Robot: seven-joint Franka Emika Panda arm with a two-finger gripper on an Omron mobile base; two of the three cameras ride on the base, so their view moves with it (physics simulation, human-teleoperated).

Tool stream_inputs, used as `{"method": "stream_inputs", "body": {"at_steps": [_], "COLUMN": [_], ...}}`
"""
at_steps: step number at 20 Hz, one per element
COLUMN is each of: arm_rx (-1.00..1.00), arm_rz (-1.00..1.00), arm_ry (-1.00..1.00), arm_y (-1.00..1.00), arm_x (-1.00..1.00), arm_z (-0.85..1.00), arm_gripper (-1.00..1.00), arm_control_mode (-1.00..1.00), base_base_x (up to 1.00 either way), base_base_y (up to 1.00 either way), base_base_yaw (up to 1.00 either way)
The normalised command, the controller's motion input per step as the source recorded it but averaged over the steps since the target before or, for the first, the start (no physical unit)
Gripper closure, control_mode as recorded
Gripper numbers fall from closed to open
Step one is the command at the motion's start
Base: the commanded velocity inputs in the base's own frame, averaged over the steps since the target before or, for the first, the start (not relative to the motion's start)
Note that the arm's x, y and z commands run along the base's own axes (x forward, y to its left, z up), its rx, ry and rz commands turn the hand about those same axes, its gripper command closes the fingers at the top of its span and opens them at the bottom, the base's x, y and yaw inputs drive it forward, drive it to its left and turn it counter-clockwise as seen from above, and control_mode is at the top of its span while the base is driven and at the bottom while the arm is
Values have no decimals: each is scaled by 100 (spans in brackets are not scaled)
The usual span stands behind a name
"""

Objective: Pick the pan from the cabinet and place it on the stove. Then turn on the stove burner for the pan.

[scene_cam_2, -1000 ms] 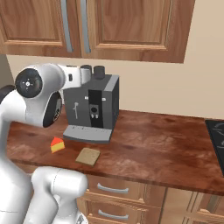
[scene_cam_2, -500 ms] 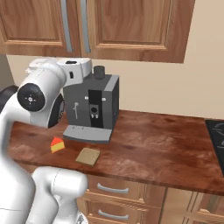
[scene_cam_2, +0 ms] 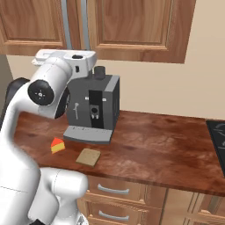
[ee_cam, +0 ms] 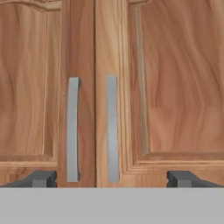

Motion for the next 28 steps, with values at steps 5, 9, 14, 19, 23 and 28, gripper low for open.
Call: {"method": "stream_inputs", "body": {"at_steps": [5,9,14,19,23,28], "arm_rx": [1,0,0,0,0,0], "arm_rz": [0,0,0,0,0,0], "arm_ry": [-3,-10,-11,-1,0,1], "arm_y": [0,0,0,0,0,2], "arm_x": [52,36,34,54,49,44], "arm_z": [-1,-4,-7,-4,-1,0], "arm_gripper": [-100,-100,-100,-100,-100,-100], "arm_control_mode": [-100,-100,-100,-100,-100,-100], "base_base_x": [0,0,0,0,0,0], "base_base_y": [0,0,0,0,0,0], "base_base_yaw": [0,0,0,0,0,0]}}
